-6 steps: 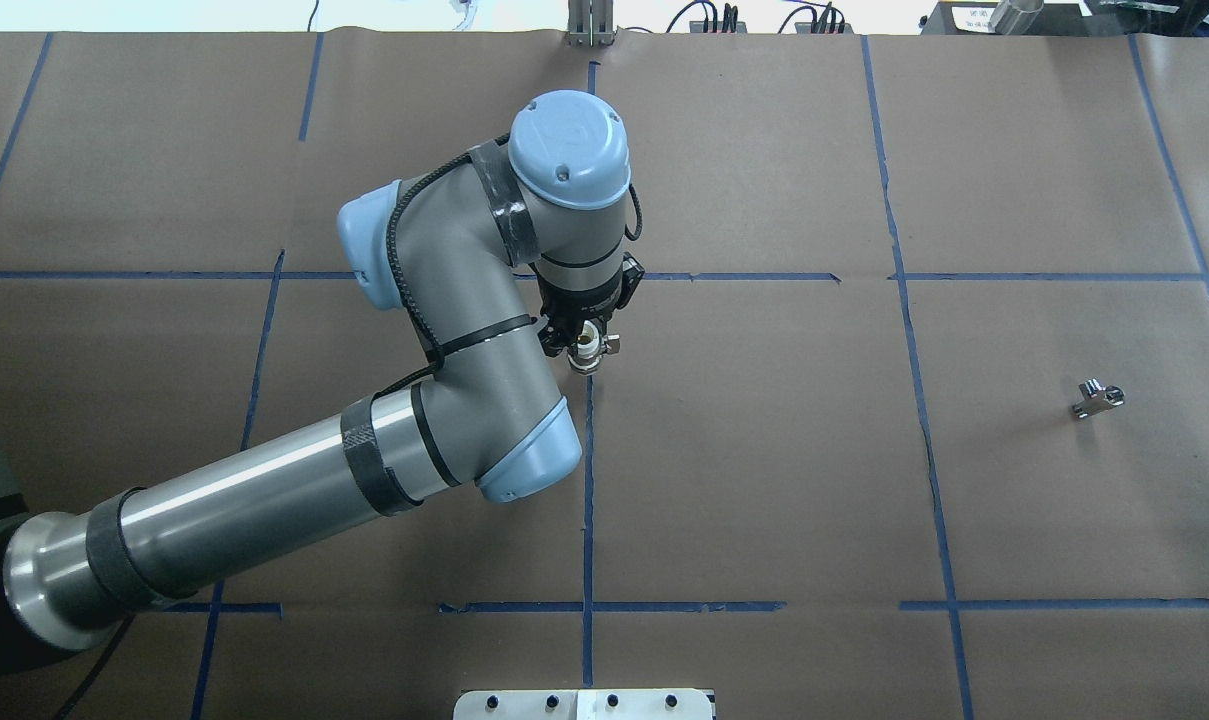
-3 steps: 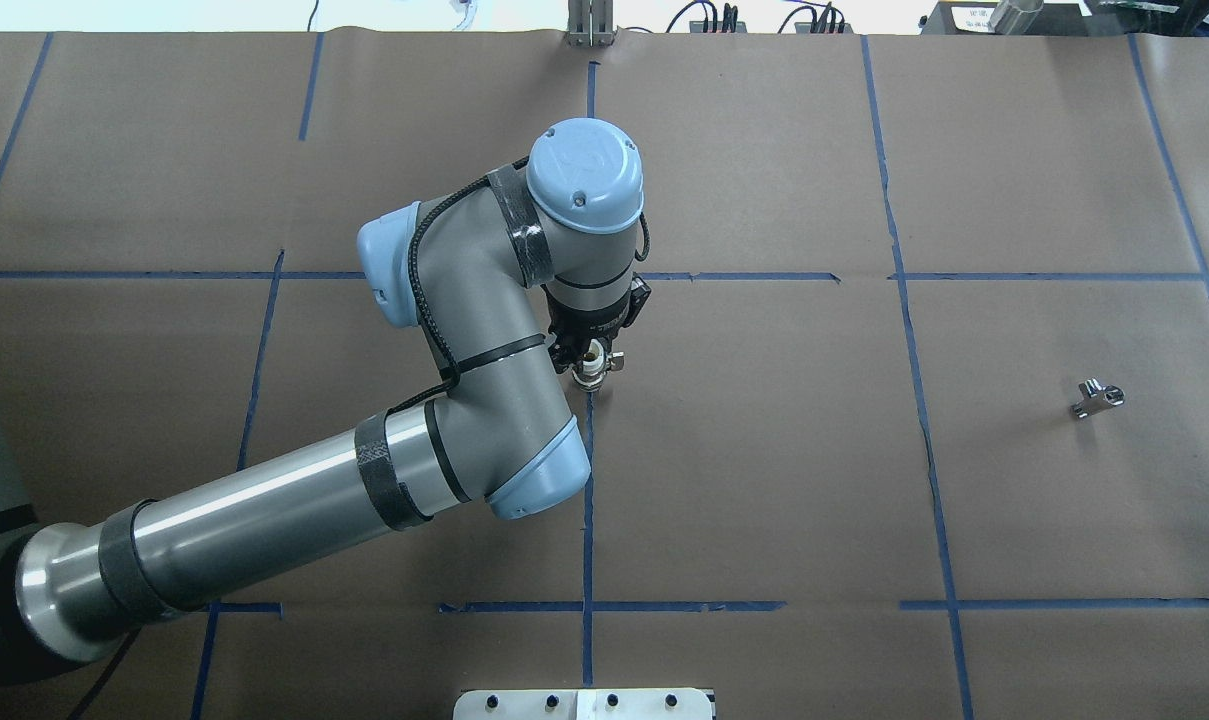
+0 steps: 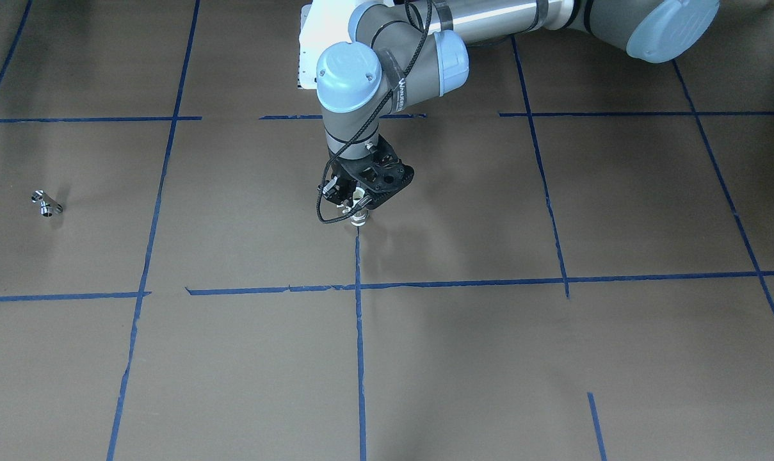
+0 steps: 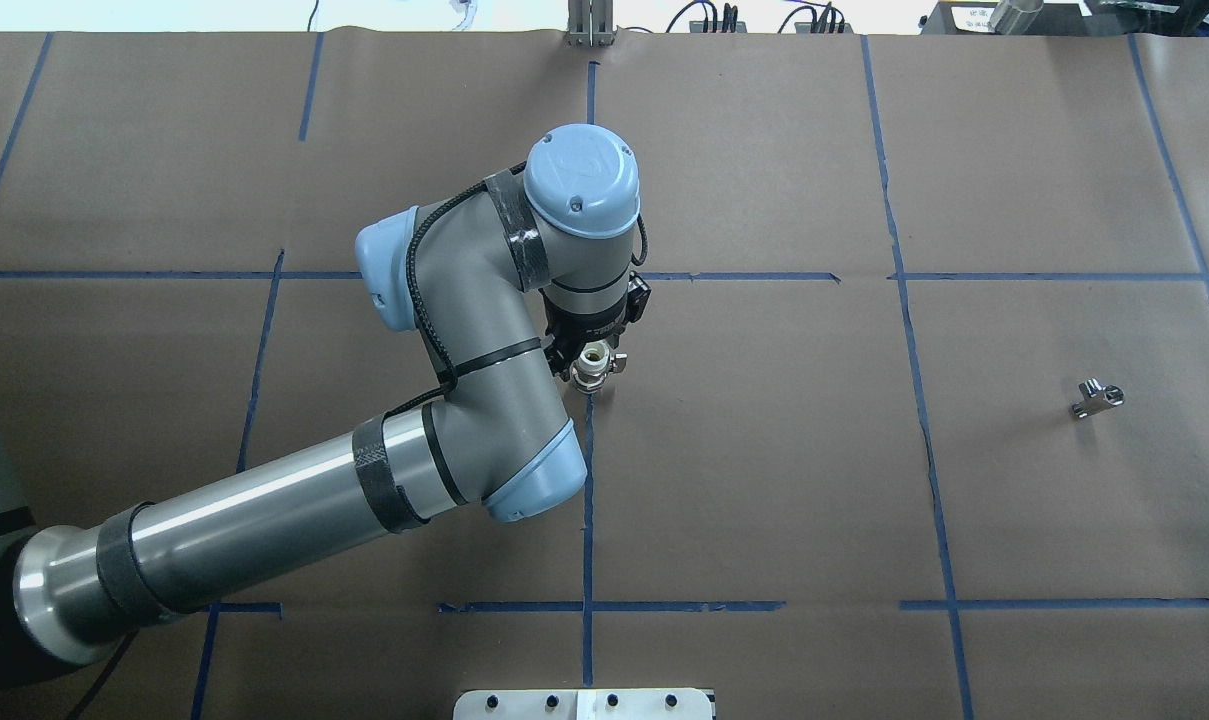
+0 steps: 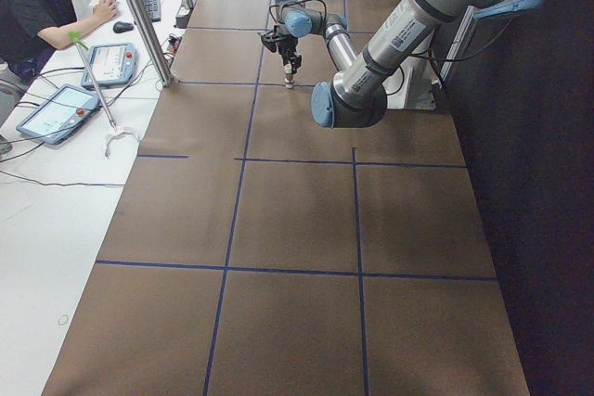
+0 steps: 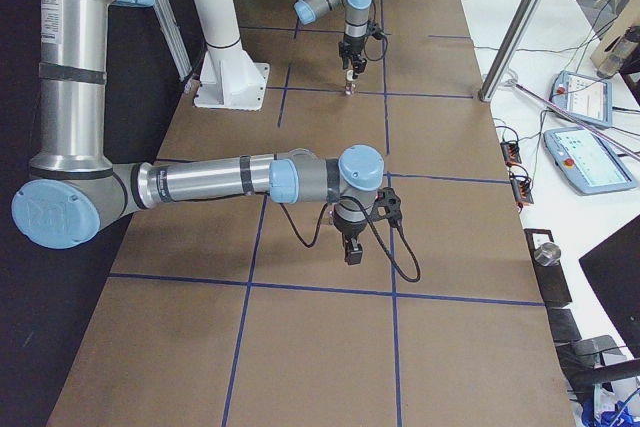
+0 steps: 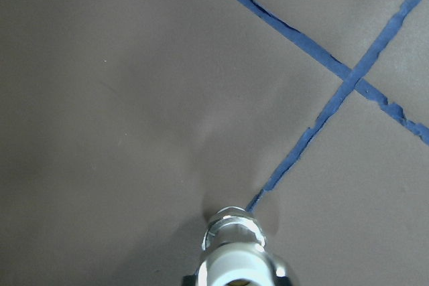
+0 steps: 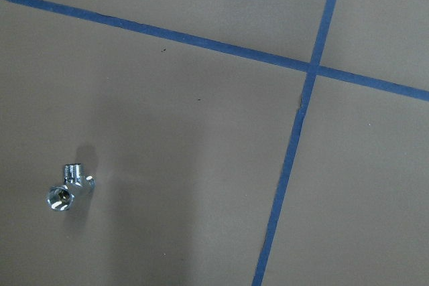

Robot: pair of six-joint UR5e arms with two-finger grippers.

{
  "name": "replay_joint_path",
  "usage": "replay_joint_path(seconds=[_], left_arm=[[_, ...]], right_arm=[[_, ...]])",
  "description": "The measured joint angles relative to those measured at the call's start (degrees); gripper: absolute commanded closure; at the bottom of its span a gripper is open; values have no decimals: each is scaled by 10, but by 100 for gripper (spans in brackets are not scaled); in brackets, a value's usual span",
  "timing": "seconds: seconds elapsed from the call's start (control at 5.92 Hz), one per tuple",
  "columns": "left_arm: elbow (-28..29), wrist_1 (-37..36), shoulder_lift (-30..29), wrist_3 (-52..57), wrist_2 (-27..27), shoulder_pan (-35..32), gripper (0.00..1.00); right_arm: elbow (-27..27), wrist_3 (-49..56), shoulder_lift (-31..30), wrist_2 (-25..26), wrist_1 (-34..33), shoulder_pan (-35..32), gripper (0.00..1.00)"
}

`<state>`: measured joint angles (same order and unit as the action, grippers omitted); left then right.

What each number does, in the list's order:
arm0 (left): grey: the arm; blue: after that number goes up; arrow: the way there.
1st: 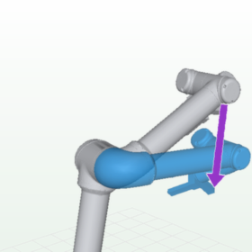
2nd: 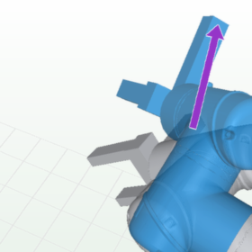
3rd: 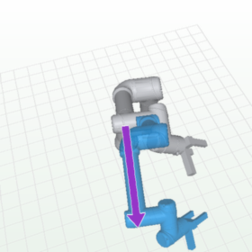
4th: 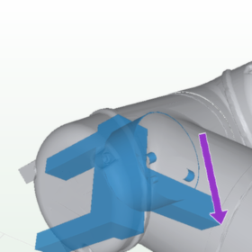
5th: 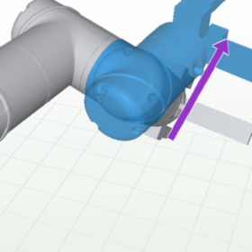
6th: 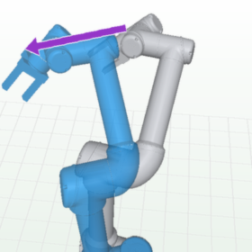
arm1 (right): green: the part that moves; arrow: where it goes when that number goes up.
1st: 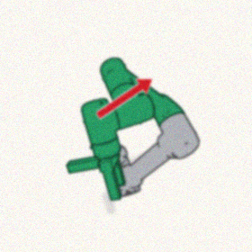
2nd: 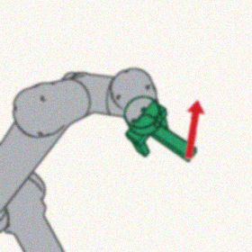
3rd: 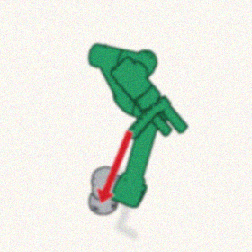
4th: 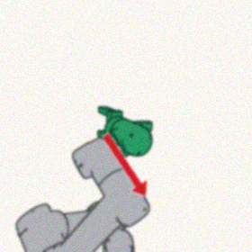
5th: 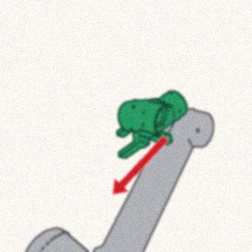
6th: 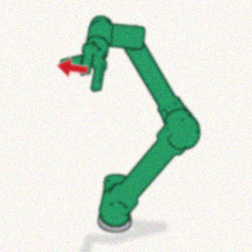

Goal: Assemble PPR valve and pipe with both arms

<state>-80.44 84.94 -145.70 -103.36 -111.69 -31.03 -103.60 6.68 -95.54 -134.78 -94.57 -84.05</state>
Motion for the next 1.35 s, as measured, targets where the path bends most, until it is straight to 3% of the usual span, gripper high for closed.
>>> replay_joint_path(seconds=[0.34,0.51,0.84,1.35], left_arm=[[-32,-4,14,58,5,-2,0],[-87,-7,54,115,5,-4,0],[-244,-10,204,289,4,-17,0],[-362,-5,402,542,-17,-102,0]], right_arm=[[0,0,0,0,0,0,0],[0,0,0,0,0,0,0],[0,-1,0,0,0,0,0],[0,-2,4,0,0,9,0]])
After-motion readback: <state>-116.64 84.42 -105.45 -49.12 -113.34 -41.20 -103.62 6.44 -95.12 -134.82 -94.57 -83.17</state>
